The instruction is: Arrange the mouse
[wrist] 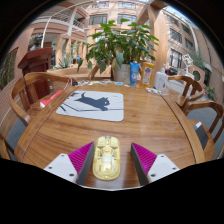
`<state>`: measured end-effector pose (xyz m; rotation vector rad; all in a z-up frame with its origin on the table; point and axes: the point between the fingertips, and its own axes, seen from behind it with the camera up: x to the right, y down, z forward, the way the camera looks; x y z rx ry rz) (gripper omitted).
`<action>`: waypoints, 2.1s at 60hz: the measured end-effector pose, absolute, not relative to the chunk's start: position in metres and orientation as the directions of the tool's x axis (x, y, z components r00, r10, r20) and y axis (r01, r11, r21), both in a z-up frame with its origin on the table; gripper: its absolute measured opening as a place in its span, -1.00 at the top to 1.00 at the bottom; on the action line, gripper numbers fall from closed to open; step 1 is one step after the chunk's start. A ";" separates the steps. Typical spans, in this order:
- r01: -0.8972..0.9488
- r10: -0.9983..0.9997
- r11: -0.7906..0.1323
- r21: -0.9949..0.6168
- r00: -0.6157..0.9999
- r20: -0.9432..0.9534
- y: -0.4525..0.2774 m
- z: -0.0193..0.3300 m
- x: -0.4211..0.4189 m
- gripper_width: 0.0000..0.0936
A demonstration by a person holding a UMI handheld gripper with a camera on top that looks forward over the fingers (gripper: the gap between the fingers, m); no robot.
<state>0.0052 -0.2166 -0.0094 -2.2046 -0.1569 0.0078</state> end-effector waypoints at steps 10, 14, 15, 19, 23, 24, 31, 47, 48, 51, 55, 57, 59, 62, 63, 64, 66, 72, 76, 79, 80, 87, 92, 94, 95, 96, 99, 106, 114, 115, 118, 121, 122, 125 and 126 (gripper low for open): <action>0.076 0.090 -0.583 -0.809 0.996 0.028 -0.205 -0.012 -0.005 -0.02; 0.068 0.081 -0.578 -0.814 0.996 0.025 -0.203 -0.012 -0.007 0.07; 0.067 0.080 -0.577 -0.814 0.996 0.026 -0.203 -0.012 -0.007 0.10; 0.046 0.061 -0.572 -0.819 0.998 0.013 -0.203 -0.012 -0.010 0.18; 0.048 0.066 -0.577 -0.815 0.998 0.012 -0.203 -0.009 -0.005 0.21; 0.047 0.059 -0.575 -0.817 0.998 0.016 -0.202 -0.010 -0.007 0.21; 0.046 0.061 -0.557 -0.829 0.998 0.014 -0.199 0.006 -0.007 0.21; 0.029 0.063 -0.324 -0.946 0.998 0.009 -0.117 0.160 -0.021 0.21; 0.031 0.065 -0.313 -0.949 0.998 0.011 -0.109 0.167 -0.023 0.21; 0.030 0.066 -0.288 -0.957 0.998 0.011 -0.085 0.181 -0.032 0.21; 0.034 0.077 -0.292 -0.956 0.997 0.011 -0.053 0.182 -0.042 0.21; 0.037 0.082 -0.304 -0.952 0.997 0.012 -0.042 0.173 -0.054 0.21; 0.039 0.088 -0.330 -0.943 0.996 0.010 -0.026 0.161 -0.060 0.21; 0.045 0.099 -0.377 -0.925 0.995 0.008 -0.009 0.135 -0.070 0.21; 0.048 0.102 -0.395 -0.917 0.995 0.008 -0.004 0.125 -0.073 0.21; 0.048 0.093 -0.400 -0.915 0.996 0.012 -0.004 0.105 -0.085 0.21; 0.058 0.106 -0.444 -0.894 0.994 0.011 0.006 0.091 -0.082 0.21; 0.099 0.110 -0.521 -0.848 0.993 0.048 0.021 0.036 -0.088 0.20; 0.088 0.110 -0.568 -0.819 0.993 0.031 0.023 0.012 -0.092 0.16; 0.063 0.108 -0.593 -0.803 0.994 -0.001 0.023 -0.001 -0.095 0.09; 0.054 0.104 -0.599 -0.799 0.994 -0.011 0.023 -0.003 -0.095 0.06; 0.024 0.075 -0.609 -0.793 0.997 -0.028 0.018 -0.003 -0.094 -0.31; 0.033 0.075 -0.576 -0.817 0.997 -0.013 0.009 0.014 -0.089 -0.84; 0.037 0.074 -0.567 -0.823 0.997 -0.006 0.002 0.021 -0.087 -0.77; 0.038 0.072 -0.563 -0.826 0.997 -0.003 -0.002 0.026 -0.086 -0.77; 0.040 0.072 -0.558 -0.829 0.997 0.000 -0.005 0.030 -0.085 -0.80; 0.042 0.068 -0.542 -0.840 0.998 0.006 -0.020 0.045 -0.084 -0.85; 0.035 0.060 -0.511 -0.859 0.998 0.005 -0.061 0.082 -0.078 -0.82; 0.059 0.065 -0.475 -0.878 0.997 0.032 -0.106 0.118 -0.070 -0.82; 0.063 0.064 -0.469 -0.881 0.997 0.038 -0.115 0.119 -0.073 -0.83; 0.066 0.067 -0.465 -0.883 0.997 0.039 -0.130 0.130 -0.072 -0.83; 0.066 0.069 -0.462 -0.885 0.997 0.038 -0.145 0.138 -0.072 -0.83; 0.067 0.070 -0.461 -0.885 0.997 0.039 -0.151 0.140 -0.072 -0.83; 0.070 0.066 -0.450 -0.890 0.997 0.045 -0.167 0.144 -0.077 -0.83; 0.073 0.071 -0.452 -0.889 0.996 0.046 -0.173 0.149 -0.072 -0.83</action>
